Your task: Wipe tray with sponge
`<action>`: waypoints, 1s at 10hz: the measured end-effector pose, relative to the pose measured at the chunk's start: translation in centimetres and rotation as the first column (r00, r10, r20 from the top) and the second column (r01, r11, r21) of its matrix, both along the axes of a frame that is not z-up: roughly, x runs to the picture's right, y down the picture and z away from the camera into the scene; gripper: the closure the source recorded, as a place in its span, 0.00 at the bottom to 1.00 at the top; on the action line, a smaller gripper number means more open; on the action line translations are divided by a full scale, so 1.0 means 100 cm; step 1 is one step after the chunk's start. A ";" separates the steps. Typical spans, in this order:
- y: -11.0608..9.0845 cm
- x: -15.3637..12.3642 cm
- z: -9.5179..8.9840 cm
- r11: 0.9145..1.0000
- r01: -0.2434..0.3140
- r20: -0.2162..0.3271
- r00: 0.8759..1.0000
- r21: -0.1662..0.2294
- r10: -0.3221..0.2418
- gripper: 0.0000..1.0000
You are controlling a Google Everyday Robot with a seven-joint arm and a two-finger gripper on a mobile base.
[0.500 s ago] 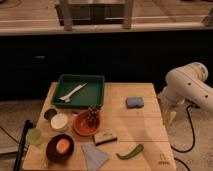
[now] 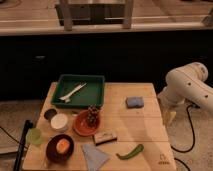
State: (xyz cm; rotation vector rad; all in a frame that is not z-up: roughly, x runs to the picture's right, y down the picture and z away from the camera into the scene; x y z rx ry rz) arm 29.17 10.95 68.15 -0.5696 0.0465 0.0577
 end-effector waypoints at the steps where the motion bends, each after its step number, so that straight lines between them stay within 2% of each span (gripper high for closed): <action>1: 0.000 -0.001 0.004 1.000 0.014 0.003 1.000 0.005 -0.014 0.20; 4: -0.008 -0.027 0.026 0.996 0.082 0.042 0.996 0.026 -0.083 0.20; 7: -0.010 -0.029 0.036 0.994 0.104 0.052 0.993 0.040 -0.106 0.20; 10: -0.017 -0.039 0.063 0.991 0.124 0.073 0.989 0.055 -0.128 0.20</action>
